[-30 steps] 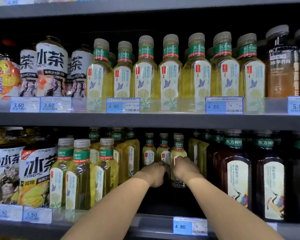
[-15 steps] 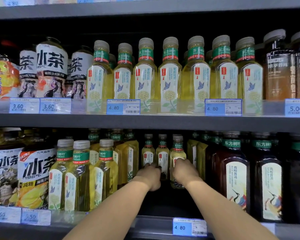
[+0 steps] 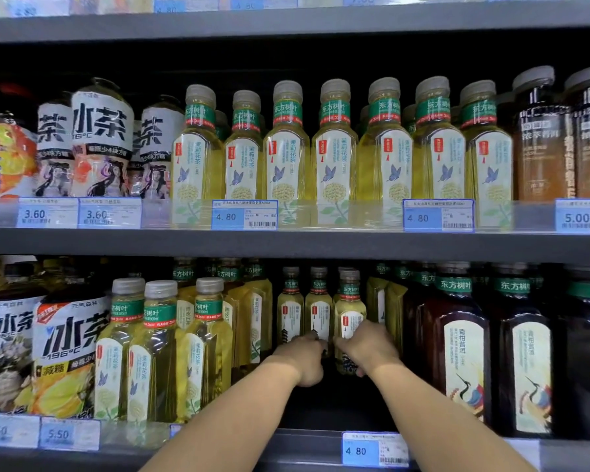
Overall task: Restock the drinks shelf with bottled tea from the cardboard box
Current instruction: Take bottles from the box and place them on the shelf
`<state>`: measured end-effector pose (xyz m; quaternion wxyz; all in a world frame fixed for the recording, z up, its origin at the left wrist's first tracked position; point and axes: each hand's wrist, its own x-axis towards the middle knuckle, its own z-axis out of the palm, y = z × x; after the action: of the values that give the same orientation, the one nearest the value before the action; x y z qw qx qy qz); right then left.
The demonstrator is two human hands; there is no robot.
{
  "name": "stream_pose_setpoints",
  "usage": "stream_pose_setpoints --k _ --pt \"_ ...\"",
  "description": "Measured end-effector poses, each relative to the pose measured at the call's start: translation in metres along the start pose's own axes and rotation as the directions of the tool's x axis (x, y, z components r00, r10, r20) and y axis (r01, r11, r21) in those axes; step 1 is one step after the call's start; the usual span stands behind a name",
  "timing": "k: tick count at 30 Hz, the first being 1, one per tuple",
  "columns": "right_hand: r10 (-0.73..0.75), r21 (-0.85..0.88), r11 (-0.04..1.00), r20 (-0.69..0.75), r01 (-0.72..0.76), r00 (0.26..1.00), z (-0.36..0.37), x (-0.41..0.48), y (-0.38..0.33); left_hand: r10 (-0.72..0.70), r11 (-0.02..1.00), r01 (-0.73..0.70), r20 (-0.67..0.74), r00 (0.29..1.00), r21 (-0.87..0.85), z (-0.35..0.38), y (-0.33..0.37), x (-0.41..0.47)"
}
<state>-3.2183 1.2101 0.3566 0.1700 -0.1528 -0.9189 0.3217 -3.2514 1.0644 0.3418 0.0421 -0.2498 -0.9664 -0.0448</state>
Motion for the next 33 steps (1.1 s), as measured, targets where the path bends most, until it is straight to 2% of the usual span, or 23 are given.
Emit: stream_pose_setpoints --k 6,10,17,19,22,25,27,29,33 --pt "-0.023 -0.010 1.000 -0.004 0.023 1.000 0.001 0.004 0.001 0.007 1.000 -0.007 0.008 1.000 -0.017 0.002 -0.002 0.003" --pt "-0.005 -0.054 0.999 0.026 0.006 1.000 -0.001 0.002 0.000 -0.025 0.995 0.027 0.026 0.999 -0.091 -0.002 -0.005 0.004" --pt "-0.067 -0.253 0.965 0.008 0.066 0.998 -0.034 -0.058 -0.019 -0.089 0.994 0.086 -0.045 0.995 -0.074 -0.039 0.021 -0.062" --pt "-0.110 -0.275 0.956 0.005 0.107 0.994 -0.044 -0.093 -0.022 -0.078 0.994 0.069 -0.101 0.992 -0.088 -0.042 0.033 -0.098" --pt "-0.250 -0.309 0.925 -0.049 0.223 0.967 -0.056 -0.150 -0.016 -0.089 0.985 0.048 -0.247 0.965 -0.167 -0.041 0.053 -0.158" --pt "-0.394 -0.291 0.891 -0.113 0.348 0.912 -0.057 -0.206 0.003 -0.098 0.973 -0.020 -0.488 0.867 -0.230 -0.020 0.068 -0.216" --pt "-0.487 -0.256 0.861 -0.170 0.439 0.857 -0.048 -0.242 0.024 -0.091 0.960 -0.082 -0.570 0.817 -0.269 0.007 0.071 -0.251" --pt "-0.519 -0.228 0.846 -0.153 0.481 0.841 -0.030 -0.278 0.053 -0.099 0.947 -0.086 -0.537 0.838 -0.309 0.046 0.069 -0.283" --pt "-0.466 -0.148 0.873 0.032 0.465 0.884 0.033 -0.346 0.128 -0.127 0.948 0.029 -0.293 0.948 -0.317 0.148 0.058 -0.340"
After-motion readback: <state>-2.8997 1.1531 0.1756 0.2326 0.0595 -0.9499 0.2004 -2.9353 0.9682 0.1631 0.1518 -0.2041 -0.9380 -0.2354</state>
